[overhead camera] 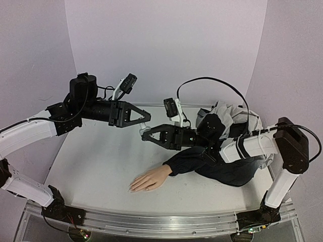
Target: Paint the nails
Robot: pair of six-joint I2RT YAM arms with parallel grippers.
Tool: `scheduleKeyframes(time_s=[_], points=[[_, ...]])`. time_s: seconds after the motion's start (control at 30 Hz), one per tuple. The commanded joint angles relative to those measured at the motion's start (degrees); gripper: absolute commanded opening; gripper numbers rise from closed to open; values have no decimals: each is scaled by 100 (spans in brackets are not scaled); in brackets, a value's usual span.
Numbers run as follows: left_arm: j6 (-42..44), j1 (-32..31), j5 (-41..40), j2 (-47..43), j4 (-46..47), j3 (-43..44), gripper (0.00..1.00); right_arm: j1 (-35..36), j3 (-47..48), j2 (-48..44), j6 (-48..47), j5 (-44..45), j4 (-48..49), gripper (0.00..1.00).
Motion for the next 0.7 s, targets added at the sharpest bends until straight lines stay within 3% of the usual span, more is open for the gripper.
scheduleKeyframes(time_s=[0.0, 0.1, 0.2, 0.3, 0.4, 0.47, 0.6, 0.67], points=[[27, -76, -19, -23, 381, 215, 45, -8, -31, -203, 16, 225, 1925, 0], [28, -76, -137, -46, 378, 109, 56, -21, -160, -376, -133, 429, 1916, 0], [66, -76, -355, -125, 370, 10, 45, -58, -333, -506, -222, 579, 1916, 0], [134, -76, -610, -228, 347, -91, 44, -70, -406, -614, -279, 660, 1901, 0], [168, -76, -802, -227, 269, -128, 58, -71, -348, -632, -320, 651, 1748, 0], [168, -76, -829, -188, 230, -101, 59, -73, -305, -640, -400, 717, 1522, 0], [158, -76, -802, -96, 186, -26, 37, -70, -281, -705, -556, 852, 1267, 0], [145, -76, -799, -62, 174, -23, 33, -70, -227, -718, -606, 840, 1174, 0]])
